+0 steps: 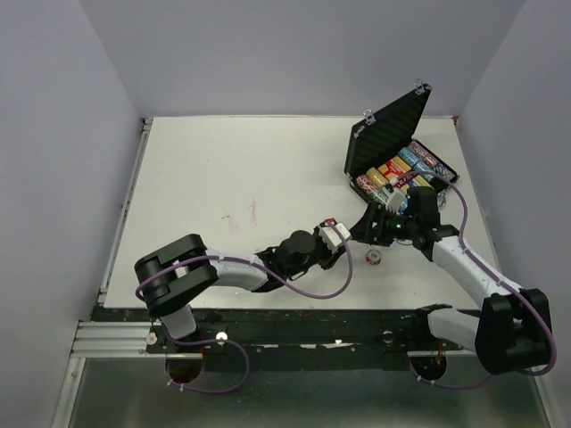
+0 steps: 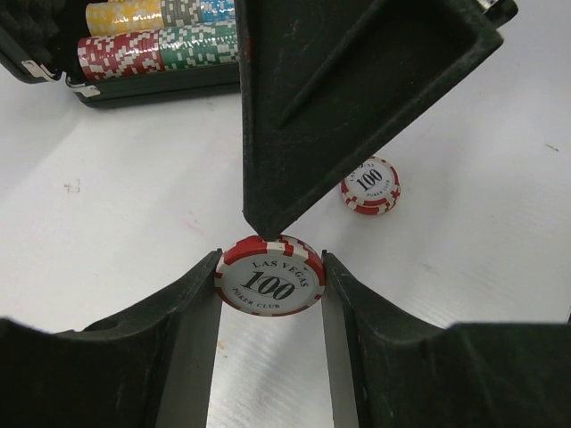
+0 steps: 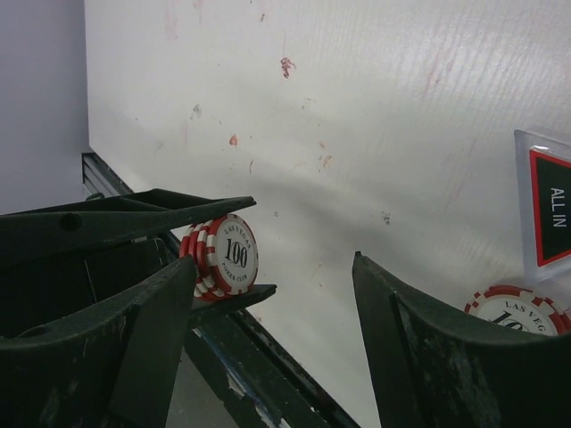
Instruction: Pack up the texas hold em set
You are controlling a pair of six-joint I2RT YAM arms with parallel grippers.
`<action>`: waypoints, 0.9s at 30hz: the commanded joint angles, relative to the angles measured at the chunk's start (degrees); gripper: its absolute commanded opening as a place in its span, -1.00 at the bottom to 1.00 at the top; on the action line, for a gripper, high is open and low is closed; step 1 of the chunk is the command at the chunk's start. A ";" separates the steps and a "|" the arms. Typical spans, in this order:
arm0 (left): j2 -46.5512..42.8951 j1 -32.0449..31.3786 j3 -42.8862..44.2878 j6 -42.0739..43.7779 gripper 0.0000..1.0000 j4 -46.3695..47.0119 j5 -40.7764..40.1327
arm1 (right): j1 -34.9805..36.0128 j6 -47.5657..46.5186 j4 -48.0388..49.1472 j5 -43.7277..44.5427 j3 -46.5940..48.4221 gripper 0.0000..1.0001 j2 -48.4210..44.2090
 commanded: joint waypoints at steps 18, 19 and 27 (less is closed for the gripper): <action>-1.02 -0.15 -0.35 0.60 -0.45 2.46 2.53 | 5.90 -2.86 -2.42 -0.43 1.40 0.57 -2.85; -1.11 -0.15 -0.44 0.60 -0.45 2.55 2.53 | 6.08 -2.86 -2.69 0.10 1.49 0.55 -2.76; -1.11 -0.24 -0.61 0.60 -0.45 2.99 3.06 | 6.70 -3.21 -2.51 0.63 1.66 0.18 -2.67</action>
